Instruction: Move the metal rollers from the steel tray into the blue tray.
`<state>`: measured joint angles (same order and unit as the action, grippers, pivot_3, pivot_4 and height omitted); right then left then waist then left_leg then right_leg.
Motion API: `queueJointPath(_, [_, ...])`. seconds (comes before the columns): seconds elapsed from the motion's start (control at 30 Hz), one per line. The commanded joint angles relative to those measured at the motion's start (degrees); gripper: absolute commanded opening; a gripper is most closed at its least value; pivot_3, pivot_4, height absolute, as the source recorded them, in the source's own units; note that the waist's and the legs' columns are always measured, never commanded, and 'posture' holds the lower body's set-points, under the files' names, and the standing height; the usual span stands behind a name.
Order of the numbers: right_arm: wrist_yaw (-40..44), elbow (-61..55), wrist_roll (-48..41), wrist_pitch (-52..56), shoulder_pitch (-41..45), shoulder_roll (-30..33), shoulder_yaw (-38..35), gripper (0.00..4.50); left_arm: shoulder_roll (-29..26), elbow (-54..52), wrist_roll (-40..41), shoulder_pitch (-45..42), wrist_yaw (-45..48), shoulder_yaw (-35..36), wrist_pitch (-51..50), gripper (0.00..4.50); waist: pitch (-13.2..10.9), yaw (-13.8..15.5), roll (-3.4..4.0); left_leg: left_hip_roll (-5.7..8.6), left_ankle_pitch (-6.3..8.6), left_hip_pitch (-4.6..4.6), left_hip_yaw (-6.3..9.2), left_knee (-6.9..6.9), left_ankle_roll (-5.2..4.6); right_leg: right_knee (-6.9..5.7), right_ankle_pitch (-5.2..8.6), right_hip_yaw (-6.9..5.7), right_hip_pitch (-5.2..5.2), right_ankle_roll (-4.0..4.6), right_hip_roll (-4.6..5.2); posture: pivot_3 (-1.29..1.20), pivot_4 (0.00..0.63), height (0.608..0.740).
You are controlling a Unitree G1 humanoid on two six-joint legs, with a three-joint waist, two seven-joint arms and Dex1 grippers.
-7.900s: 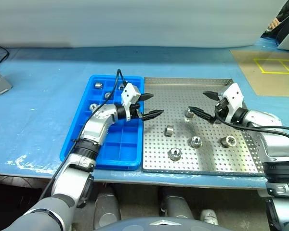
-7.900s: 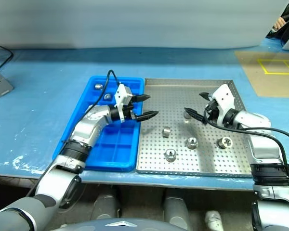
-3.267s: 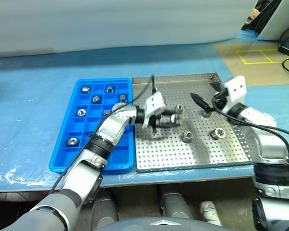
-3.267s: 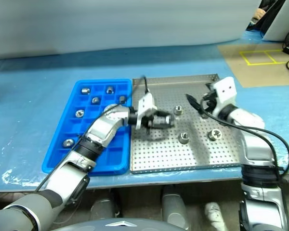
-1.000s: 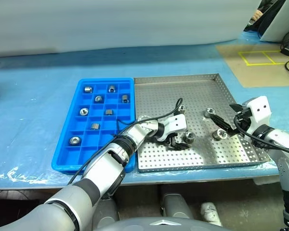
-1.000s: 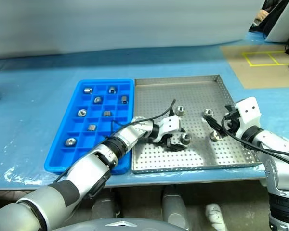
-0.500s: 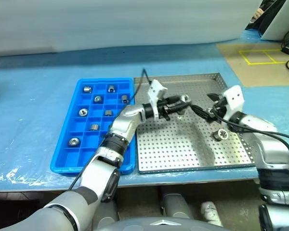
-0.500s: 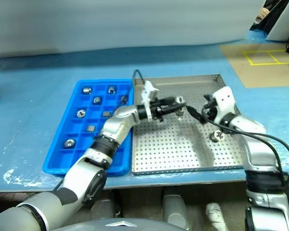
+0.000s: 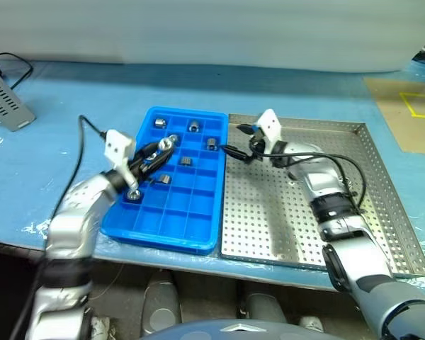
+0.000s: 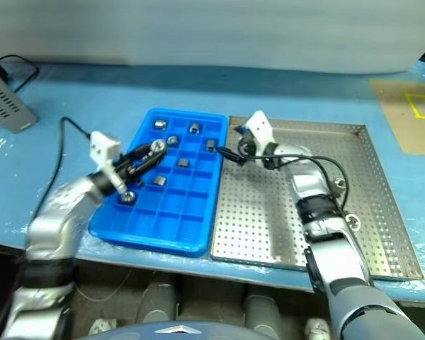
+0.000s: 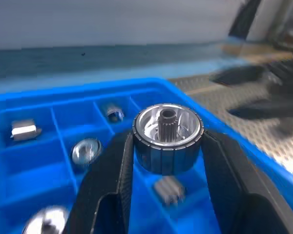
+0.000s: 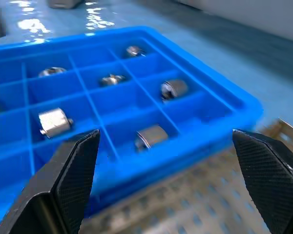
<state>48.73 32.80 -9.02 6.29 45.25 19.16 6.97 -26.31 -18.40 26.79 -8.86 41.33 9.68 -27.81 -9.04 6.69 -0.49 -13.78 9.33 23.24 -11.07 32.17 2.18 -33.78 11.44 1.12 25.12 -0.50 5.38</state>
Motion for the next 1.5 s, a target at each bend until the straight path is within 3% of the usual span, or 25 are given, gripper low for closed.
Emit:
queueJointPath(0.03, [2.02,4.43,0.61,-4.19,2.90,-1.10,-0.34,4.50,-4.09,-11.76,5.78,7.50,1.31,3.84,-4.35,1.76,-0.01,0.85,-0.01,-0.02,0.03,-0.02,-0.01,0.00,0.04,0.01,0.01,0.00,0.00,0.01,-0.01,0.27,0.150,0.740])
queueJointPath(0.2, [3.32,8.55,1.37,-6.73,4.70,-2.49,-0.39,4.50,-10.44,-18.36,6.48,17.98,1.53,6.38,-7.14,1.76,-0.04,1.83,0.02,-0.12,-0.14,-0.11,0.19,-0.01,0.35,-0.13,0.02,-0.09,-0.04,-0.01,-0.10,0.30,0.150,0.740])
queueJointPath(0.37, [3.86,10.71,1.66,-8.51,4.92,-2.46,-0.80,4.50,-13.42,-17.04,3.23,21.05,0.60,4.43,-6.96,1.76,-0.05,2.03,0.04,-0.09,-0.26,-0.17,0.44,-0.04,0.54,-0.42,0.03,-0.11,-0.03,-0.03,-0.10,0.29,0.150,0.740])
queueJointPath(0.5, [2.51,11.35,1.35,-9.22,4.74,-1.73,-2.21,4.50,-14.78,-13.69,0.25,20.17,0.99,1.57,-5.45,3.09,-0.05,1.87,0.04,-0.09,-0.43,-0.16,0.74,-0.04,0.80,-0.65,0.04,-0.13,0.08,-0.04,-0.19,0.26,0.150,0.740])
queueJointPath(0.63, [-2.22,12.23,0.85,-8.19,4.92,0.69,-5.82,4.50,-12.03,-11.72,2.28,15.07,0.02,1.02,-5.09,4.47,-0.06,1.94,0.05,-0.05,-0.48,-0.14,0.76,-0.04,0.86,-0.81,0.06,-0.13,0.15,-0.02,-0.25,0.22,0.150,0.740])
queueJointPath(0.77, [-3.33,11.02,0.55,-5.68,2.50,5.80,-8.78,4.50,-7.98,-11.30,8.89,9.10,-0.39,2.18,-6.94,4.47,-0.05,1.97,0.05,0.03,-0.49,-0.14,0.76,0.08,0.86,-0.90,0.06,-0.10,0.11,-0.01,-0.23,0.18,0.150,0.740])
queueJointPath(1.0, [-2.91,6.70,0.41,5.11,-3.85,12.08,-10.43,4.50,-6.71,-8.59,8.45,3.68,-0.58,0.02,-6.05,4.47,-0.04,0.25,0.03,-0.02,-0.59,-0.23,0.76,0.06,0.99,-0.94,0.06,-0.06,0.11,-0.01,-0.32,0.12,0.150,0.740])
queueJointPath(1.23, [-2.58,-1.37,-0.58,15.15,-11.51,13.10,-10.45,4.50,-7.64,-8.61,8.11,2.33,-1.10,-0.45,-6.54,4.47,-0.03,-0.82,0.03,-0.01,-0.59,-0.25,0.75,0.06,0.97,-0.96,0.06,-0.03,0.13,-0.02,-0.31,0.13,0.150,0.740])
queueJointPath(1.37, [-2.82,-6.22,-0.86,17.06,-15.49,13.19,-10.55,3.61,-7.92,-9.18,8.38,2.24,-2.03,0.09,-6.78,4.50,-0.02,-0.72,0.01,-0.01,-0.57,-0.32,0.75,0.07,0.94,-0.94,0.06,-0.04,0.04,-0.02,-0.30,0.13,0.150,0.740])
queueJointPath(1.5, [-3.04,-7.62,-2.30,15.75,-15.56,11.65,-11.87,2.26,-7.82,-9.23,7.70,1.72,-3.17,-0.09,-6.05,4.50,-0.01,-0.84,-0.01,0.00,-0.57,-0.40,0.75,0.06,0.94,-0.95,0.06,-0.04,-0.01,-0.02,-0.29,0.13,0.150,0.740])
